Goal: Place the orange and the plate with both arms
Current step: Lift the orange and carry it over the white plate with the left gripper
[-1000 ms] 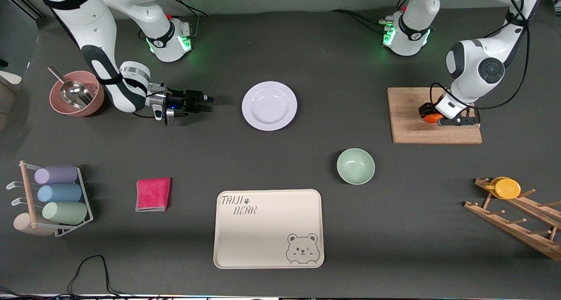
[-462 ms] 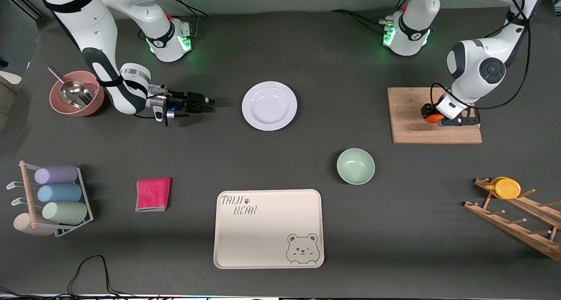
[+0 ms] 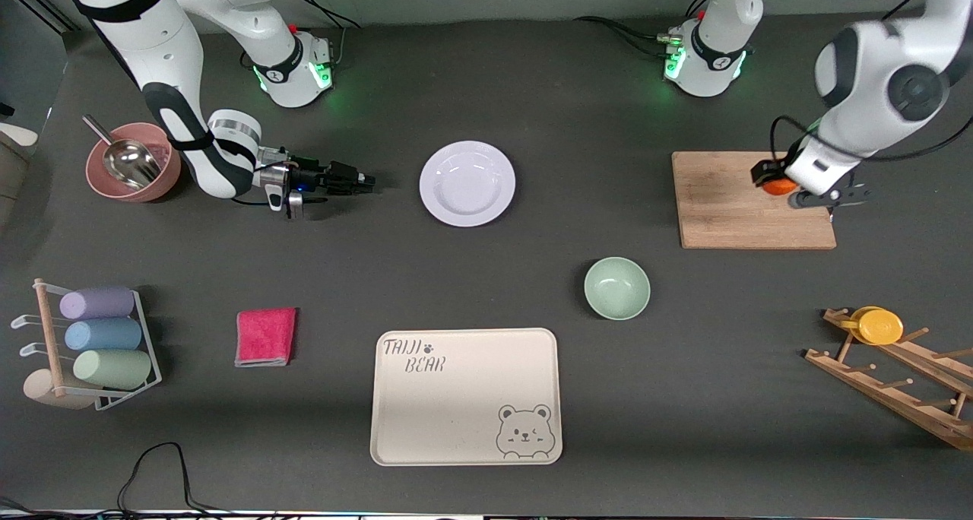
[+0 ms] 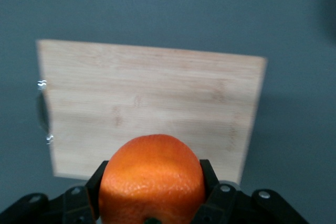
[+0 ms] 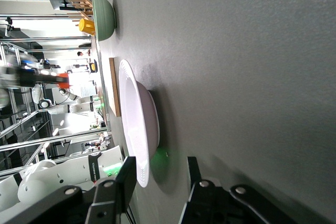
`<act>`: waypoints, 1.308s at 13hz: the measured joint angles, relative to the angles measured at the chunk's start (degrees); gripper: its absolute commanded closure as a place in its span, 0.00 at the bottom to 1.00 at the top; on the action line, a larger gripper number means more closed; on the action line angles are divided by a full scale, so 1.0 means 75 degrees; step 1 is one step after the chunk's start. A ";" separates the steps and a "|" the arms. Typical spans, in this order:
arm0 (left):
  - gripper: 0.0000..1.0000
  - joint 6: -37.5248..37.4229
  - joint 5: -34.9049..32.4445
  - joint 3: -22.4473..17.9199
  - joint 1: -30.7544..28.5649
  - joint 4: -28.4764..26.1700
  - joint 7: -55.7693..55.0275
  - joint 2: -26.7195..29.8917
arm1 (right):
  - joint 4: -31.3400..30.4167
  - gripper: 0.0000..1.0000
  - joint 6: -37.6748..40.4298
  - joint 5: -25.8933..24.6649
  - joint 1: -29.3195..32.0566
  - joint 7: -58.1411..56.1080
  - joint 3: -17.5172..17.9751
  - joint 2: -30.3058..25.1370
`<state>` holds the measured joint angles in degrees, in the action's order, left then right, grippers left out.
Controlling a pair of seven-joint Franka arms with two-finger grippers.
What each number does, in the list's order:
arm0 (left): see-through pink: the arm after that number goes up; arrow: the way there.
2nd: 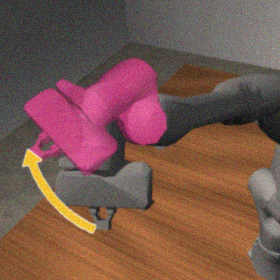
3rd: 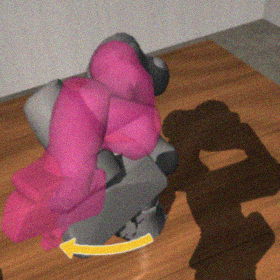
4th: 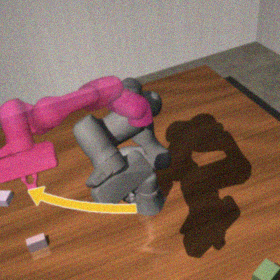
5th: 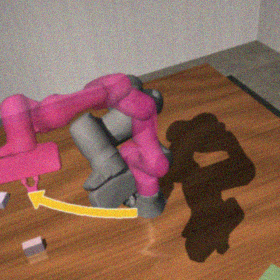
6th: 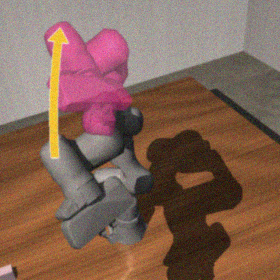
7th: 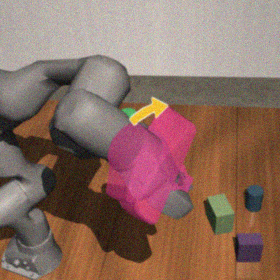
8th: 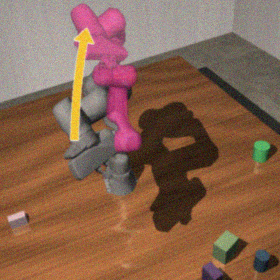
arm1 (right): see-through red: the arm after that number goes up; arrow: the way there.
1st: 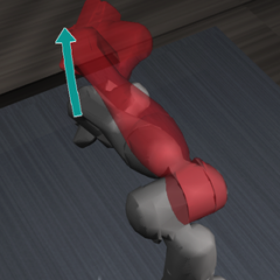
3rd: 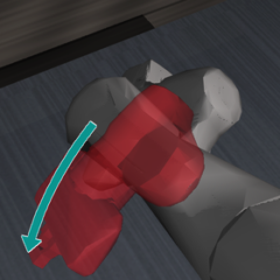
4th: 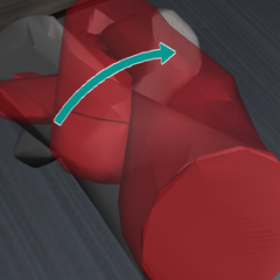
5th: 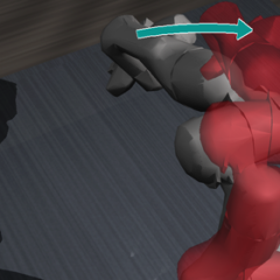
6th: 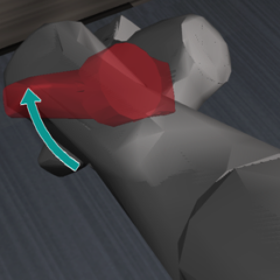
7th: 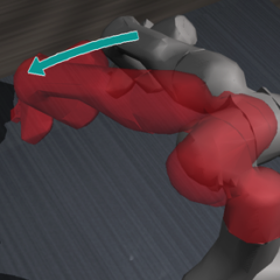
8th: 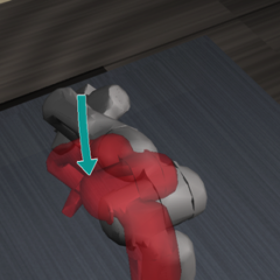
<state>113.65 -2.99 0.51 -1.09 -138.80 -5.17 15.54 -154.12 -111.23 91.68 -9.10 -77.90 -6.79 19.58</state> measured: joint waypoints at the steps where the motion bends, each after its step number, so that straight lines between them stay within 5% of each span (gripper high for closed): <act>1: 1.00 -0.1077 0.0002 0.0094 0.0035 0.0742 -0.0051 0.0282 | 0.0001 0.54 -0.0001 -0.0007 0.0000 0.0000 0.0000 0.0002; 4: 1.00 -0.3525 0.0013 0.0173 0.0125 0.2988 -0.0054 0.0473 | 0.0022 0.54 -0.0006 -0.0027 0.0000 -0.0200 -0.0001 0.0094; 7: 1.00 -0.4159 0.0445 0.0254 0.0438 0.3873 -0.0322 0.0203 | 0.0105 0.54 -0.0006 -0.0028 0.0001 -0.0327 -0.0003 0.0265; 9: 1.00 -0.3854 0.0833 0.0938 0.0544 0.3896 -0.1471 -0.0147 | 0.0127 0.54 -0.0006 -0.0028 0.0001 -0.0329 -0.0007 0.0280; 15: 1.00 -0.1073 0.1151 0.4544 0.0803 0.3925 -0.6669 -0.2266 | 0.0154 0.54 -0.0003 -0.0044 -0.0001 -0.0663 -0.0013 0.0315; 17: 1.00 0.0003 0.0972 0.5038 0.1282 0.3939 -0.8043 -0.3272 | 0.0158 0.54 -0.0002 -0.0047 -0.0001 -0.0794 -0.0014 0.0321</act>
<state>113.67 4.30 38.29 8.52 -109.25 -65.49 -9.00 -152.94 -111.25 91.33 -9.11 -83.85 -6.90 21.99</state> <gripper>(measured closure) 0.286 0.533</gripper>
